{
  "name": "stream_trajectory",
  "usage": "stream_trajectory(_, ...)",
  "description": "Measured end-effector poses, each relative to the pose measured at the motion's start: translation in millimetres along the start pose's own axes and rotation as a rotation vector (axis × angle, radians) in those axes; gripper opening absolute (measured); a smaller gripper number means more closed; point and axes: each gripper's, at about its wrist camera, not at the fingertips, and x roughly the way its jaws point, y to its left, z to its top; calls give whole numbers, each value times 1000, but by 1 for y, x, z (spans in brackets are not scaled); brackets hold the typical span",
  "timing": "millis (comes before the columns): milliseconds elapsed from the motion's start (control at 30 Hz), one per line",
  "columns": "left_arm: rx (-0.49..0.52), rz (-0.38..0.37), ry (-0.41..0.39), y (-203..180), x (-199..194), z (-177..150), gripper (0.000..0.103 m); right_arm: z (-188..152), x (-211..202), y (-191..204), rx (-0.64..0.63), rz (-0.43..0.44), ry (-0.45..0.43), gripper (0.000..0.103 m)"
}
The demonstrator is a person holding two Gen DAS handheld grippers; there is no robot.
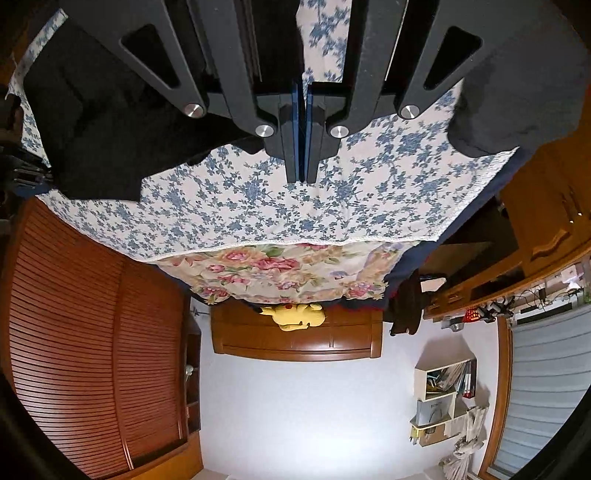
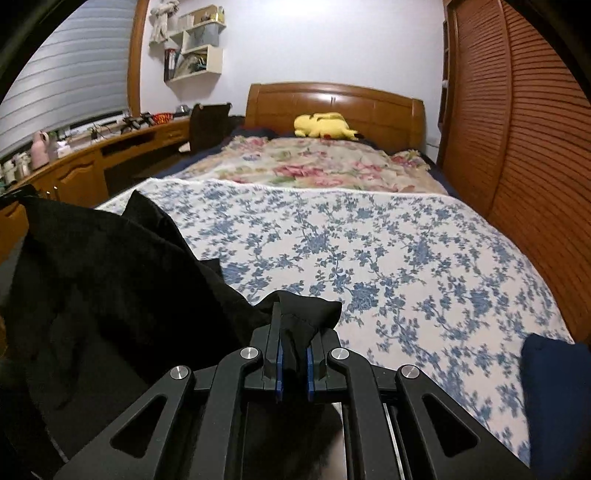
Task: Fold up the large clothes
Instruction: 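Lift the hem with both grippers, fold it over toward the collar, release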
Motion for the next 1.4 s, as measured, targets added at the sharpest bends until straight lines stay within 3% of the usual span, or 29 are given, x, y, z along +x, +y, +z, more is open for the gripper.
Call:
stream_trajectory(100, 20, 8, 15, -8, 12, -3, 3, 7, 22, 5, -22, -20, 30, 8)
stream_trajectory(233, 50, 20, -31, -15, 10, -6, 3, 12, 54, 9, -29, -31, 71, 8)
stream_trajectory(467, 11, -62, 4, -6, 25, -5, 3, 22, 78, 11, -32, -70, 115, 8)
stream_trajectory(567, 9, -61, 2, -4, 29, -5, 3, 29, 91, 5, -16, -91, 120, 8)
stream_trajectory(800, 4, -117, 21, 1, 25, -9, 29, 56, 116, 4, -2, -188, 128, 8)
stream_trajectory(867, -3, -137, 30, 2, 25, -12, 33, 65, 125, 8, -8, -211, 151, 9)
stream_trajectory(967, -1, -158, 47, 2, 25, -16, 36, 74, 137, 15, 11, -202, 206, 19)
stream_trajectory(1033, 3, -177, 62, 0, 27, -19, 41, 80, 140, 18, 23, -187, 230, 36)
stream_trajectory(1067, 4, -185, 67, -1, 28, -21, 43, 83, 135, 20, 20, -187, 217, 54)
stream_trajectory(1100, 3, -191, 72, -2, 28, -22, 49, 87, 132, 18, 17, -184, 204, 64)
stream_trajectory(1233, -7, -240, 98, -8, 30, -30, 66, 82, 124, 15, 8, -186, 217, 71)
stream_trajectory(1400, 31, -251, 128, -21, 31, -41, 67, 60, 126, 11, -2, -169, 292, 71)
